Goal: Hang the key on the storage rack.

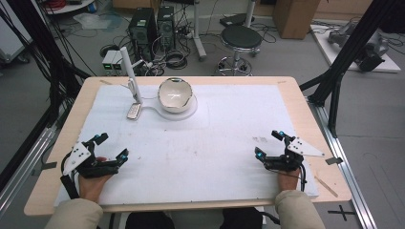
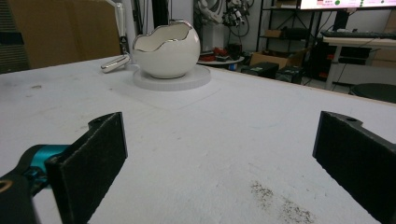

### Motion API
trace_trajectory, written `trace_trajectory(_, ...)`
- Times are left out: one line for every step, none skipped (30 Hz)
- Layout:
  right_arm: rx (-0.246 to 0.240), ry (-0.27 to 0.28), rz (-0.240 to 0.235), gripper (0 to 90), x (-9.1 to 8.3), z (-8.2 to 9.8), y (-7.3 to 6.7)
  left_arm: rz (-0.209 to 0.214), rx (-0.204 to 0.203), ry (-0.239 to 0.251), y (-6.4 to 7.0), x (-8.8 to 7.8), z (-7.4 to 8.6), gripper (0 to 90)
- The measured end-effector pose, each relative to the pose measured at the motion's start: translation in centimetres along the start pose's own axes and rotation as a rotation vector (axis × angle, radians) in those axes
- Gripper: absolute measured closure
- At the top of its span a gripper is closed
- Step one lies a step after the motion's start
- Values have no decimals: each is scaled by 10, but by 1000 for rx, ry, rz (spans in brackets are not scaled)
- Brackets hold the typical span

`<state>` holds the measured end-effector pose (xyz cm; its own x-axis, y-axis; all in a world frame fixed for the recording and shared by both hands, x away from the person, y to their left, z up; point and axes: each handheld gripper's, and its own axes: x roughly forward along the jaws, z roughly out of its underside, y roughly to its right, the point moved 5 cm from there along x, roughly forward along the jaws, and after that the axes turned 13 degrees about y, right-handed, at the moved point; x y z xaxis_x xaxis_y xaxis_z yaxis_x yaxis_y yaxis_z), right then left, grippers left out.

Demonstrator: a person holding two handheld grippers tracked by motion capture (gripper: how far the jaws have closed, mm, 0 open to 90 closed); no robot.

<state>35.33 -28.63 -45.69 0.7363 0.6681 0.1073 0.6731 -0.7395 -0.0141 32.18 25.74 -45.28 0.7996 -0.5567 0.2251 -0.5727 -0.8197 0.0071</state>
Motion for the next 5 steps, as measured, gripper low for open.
trace_trajectory(1, 0, 0, 21, 0, 0, 0, 0, 0, 0, 0, 0, 0, 17)
trace_trajectory(1, 0, 0, 21, 0, 0, 0, 0, 0, 0, 0, 0, 0, 17)
trace_trajectory(-1, 1, 0, 21, 0, 0, 0, -2, 0, 1, 0, 0, 0, 17)
trace_trajectory(-4, 0, 0, 21, 0, 0, 0, -2, -1, 3, 0, 0, 0, 17)
trace_trajectory(-11, 1, -2, 21, 0, 0, 0, -4, 0, 5, 0, -1, 0, 17)
